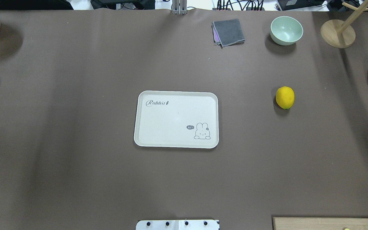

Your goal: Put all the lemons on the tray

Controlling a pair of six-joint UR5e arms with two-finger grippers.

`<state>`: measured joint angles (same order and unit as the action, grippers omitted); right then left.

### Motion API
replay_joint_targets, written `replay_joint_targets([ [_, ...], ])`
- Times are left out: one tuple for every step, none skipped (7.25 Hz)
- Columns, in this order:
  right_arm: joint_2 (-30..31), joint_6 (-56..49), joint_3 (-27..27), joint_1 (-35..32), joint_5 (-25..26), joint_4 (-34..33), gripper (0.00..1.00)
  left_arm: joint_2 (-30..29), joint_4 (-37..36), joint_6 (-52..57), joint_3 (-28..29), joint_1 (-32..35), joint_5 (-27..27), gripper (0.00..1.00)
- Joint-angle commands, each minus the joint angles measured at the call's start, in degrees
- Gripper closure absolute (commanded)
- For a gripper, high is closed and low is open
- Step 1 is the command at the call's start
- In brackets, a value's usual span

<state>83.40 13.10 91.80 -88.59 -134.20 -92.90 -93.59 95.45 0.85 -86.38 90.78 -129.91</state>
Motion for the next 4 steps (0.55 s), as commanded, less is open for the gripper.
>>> replay_joint_targets([
  [0.01,-0.44,-0.13,0.0,-0.1,-0.01,0.0,-0.19,0.0,0.03,-0.01,-0.07,0.01,0.02],
  [-0.17,-0.44,-0.13,0.09,-0.1,-0.01,0.0,-0.19,0.09,0.03,-0.1,-0.6,0.01,0.02],
  [-0.52,-0.44,-0.74,0.7,-0.19,-0.01,0.0,-0.28,0.09,0.03,-0.1,-0.69,0.01,0.02],
  [-0.78,-0.27,-0.4,2.88,-0.19,-1.14,0.0,-0.19,0.09,0.03,0.07,-0.69,0.01,0.02],
])
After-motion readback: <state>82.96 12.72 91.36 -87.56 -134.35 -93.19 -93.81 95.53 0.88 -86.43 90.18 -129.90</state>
